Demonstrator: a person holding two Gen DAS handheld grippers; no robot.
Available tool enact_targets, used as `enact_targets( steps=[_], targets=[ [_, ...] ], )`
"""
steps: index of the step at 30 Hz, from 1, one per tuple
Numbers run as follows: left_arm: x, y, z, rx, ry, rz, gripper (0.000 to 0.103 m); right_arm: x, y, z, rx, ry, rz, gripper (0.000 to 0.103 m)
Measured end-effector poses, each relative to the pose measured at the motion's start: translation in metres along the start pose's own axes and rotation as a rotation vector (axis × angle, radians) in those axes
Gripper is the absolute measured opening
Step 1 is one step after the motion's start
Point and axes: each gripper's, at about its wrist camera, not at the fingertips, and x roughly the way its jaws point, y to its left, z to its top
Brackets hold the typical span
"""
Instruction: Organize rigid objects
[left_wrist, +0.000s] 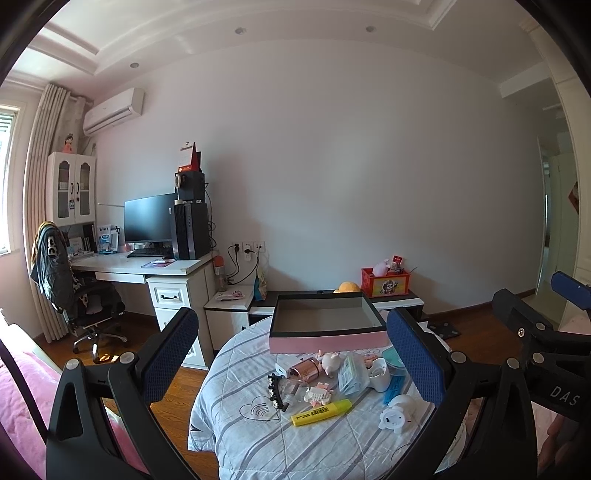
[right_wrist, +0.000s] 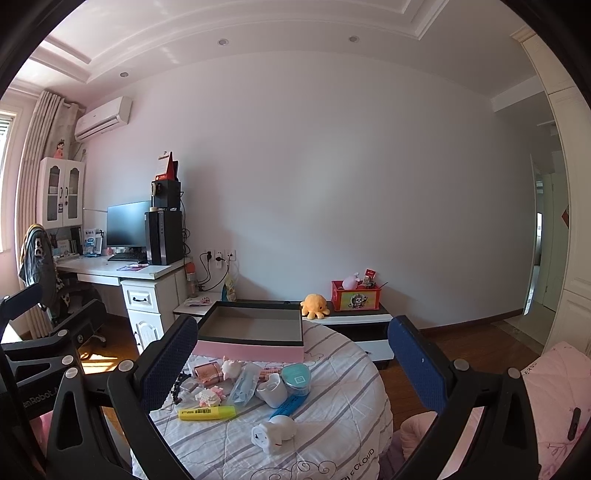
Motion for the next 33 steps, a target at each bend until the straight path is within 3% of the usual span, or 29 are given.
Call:
enact_targets(
  steps=[6, 11, 15, 23, 31, 33],
  targets=[
    [0.022, -0.001, -0.01, 0.007, 0.036, -0.005, 0.103, 0.018, -0.001, -0.01, -0.002, 0.032, 0.014, 0.103],
    [0.05, 0.002, -0.028, 0.012, 0.109, -0.009, 0.103, 0.045, -0.001, -0.03, -0.009, 0.11, 0.039, 0.103],
    [0.076, 0.007, -0.057, 0.035, 0.184, -0.014, 0.103, 0.072, -0.001, -0.058, -0.02, 0.192, 0.056, 0.103],
    [0.133, 0.03, -0.132, -0.003, 0.417, -0.05, 0.103, 0.135, 0.007, -0.138, -0.029, 0.412, 0.077, 0.103],
    [0.166, 0.033, -0.166, 0.008, 0.521, -0.056, 0.103, 0.194, 0.002, -0.177, -0.019, 0.507, 0.072, 0.103],
    [0.172, 0.029, -0.169, 0.023, 0.533, -0.067, 0.103, 0.203, -0.008, -0.185, 0.032, 0.525, 0.118, 0.102]
  ],
)
